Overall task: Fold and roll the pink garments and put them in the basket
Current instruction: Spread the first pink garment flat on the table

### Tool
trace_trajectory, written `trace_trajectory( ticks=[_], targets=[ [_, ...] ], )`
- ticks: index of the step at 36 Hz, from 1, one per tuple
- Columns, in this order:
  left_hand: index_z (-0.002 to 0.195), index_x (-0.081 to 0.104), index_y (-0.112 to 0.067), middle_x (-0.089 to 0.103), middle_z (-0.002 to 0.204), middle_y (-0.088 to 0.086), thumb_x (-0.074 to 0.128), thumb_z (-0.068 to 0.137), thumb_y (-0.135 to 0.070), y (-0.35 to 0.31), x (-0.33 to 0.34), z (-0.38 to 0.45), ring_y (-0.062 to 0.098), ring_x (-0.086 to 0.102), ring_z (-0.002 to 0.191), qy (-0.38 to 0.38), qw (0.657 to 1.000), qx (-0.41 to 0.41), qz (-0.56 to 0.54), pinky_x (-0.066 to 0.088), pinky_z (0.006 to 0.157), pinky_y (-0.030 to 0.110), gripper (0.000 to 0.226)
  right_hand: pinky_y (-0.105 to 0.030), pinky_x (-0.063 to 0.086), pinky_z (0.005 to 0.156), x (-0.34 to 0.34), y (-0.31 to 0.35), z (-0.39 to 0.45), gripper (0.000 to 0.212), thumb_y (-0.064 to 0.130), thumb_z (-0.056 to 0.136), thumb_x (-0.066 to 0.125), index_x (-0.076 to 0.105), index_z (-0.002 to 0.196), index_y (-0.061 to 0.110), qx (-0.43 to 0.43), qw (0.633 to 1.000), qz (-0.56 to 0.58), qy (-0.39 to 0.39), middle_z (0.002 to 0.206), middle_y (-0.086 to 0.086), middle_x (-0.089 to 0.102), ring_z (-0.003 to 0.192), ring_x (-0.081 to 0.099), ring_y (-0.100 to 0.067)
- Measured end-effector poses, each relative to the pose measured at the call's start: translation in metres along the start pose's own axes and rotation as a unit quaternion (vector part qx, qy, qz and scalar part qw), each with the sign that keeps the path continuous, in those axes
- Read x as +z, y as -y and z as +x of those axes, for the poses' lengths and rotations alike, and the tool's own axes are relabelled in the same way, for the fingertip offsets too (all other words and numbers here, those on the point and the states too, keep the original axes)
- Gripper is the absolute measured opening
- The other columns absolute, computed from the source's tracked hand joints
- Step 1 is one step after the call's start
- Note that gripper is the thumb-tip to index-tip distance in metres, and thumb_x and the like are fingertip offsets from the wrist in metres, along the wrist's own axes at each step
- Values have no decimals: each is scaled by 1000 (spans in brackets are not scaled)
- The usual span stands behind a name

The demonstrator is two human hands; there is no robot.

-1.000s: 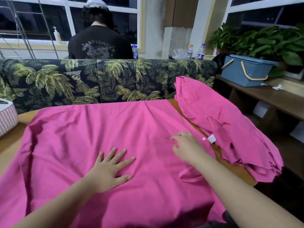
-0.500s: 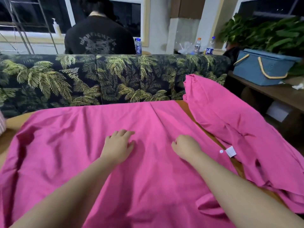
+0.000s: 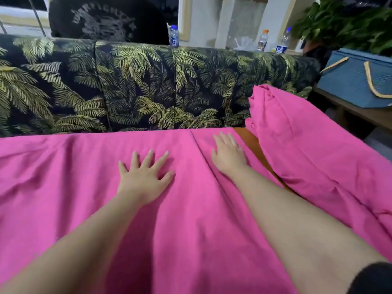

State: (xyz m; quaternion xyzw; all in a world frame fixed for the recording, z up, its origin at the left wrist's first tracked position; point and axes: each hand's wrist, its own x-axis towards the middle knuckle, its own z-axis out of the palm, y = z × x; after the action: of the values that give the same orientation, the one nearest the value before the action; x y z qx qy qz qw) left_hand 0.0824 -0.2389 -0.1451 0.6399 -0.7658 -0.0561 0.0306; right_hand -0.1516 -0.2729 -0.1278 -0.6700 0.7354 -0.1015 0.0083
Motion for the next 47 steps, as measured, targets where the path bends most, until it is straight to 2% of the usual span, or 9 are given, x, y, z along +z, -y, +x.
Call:
trace_trajectory(
  ticks=[6,13,23,26,33,36,40,43,47],
  targets=[
    [145,4,-55,0,162,-6,14,87,-73,4,2,4,32,-6,147,3,1000,-8,9,2,114,61,62,-46,0,119,15,-6,27,56,51,99,24,16,152,35,26,996,6,81,162,5,6,149,2,-20],
    [144,6,-57,-1,162,-5,17,85,-76,15,-3,10,33,-5,147,9,999,-36,9,0,113,63,63,-43,-1,118,12,-23,33,59,55,98,22,12,153,36,78,994,-10,76,162,5,2,149,0,-20],
    [144,3,-57,1,162,-5,11,82,-78,6,-1,-17,38,-2,146,4,999,-44,11,5,110,67,66,-51,-4,118,14,-21,5,64,58,95,21,11,153,34,160,984,-9,78,162,0,-1,148,-5,-31],
    [144,0,-57,1,161,-6,-5,68,-81,4,0,-27,38,-2,146,4,999,-39,15,5,109,67,80,-50,-5,117,13,-24,-9,63,57,96,21,11,154,33,161,984,-1,72,162,-2,0,148,-6,-32],
    [145,3,-57,1,162,-4,14,84,-76,-2,-5,-12,39,-4,146,9,999,-39,6,3,109,68,64,-52,-1,118,5,-25,10,63,57,95,20,10,153,35,148,985,-16,89,162,1,0,148,-3,-29],
    [145,4,-57,1,162,-4,13,84,-77,-3,-5,-5,39,-5,146,10,999,-46,-2,2,109,69,65,-52,-2,118,3,-17,22,64,51,97,23,14,154,25,165,982,-26,83,162,-5,2,148,-5,-30],
    [146,3,-55,1,162,-4,11,84,-77,-1,-1,-5,39,-5,146,-1,999,-41,-3,1,109,69,66,-51,1,118,-3,7,33,60,35,96,37,22,151,16,50,997,-62,11,161,-5,9,149,-2,-25],
    [146,3,-54,1,162,-3,11,83,-78,0,1,-4,39,-6,146,-9,999,-38,-8,0,110,68,67,-52,1,117,1,21,46,58,41,99,33,20,153,24,-9,999,-10,50,162,0,10,149,1,-22],
    [146,4,-54,0,162,-3,13,84,-77,1,0,-3,38,-7,146,-6,999,-32,-9,-1,110,68,67,-56,-3,115,12,17,60,62,58,97,20,11,154,32,96,988,-6,118,162,4,0,149,-4,-26]
  ],
)
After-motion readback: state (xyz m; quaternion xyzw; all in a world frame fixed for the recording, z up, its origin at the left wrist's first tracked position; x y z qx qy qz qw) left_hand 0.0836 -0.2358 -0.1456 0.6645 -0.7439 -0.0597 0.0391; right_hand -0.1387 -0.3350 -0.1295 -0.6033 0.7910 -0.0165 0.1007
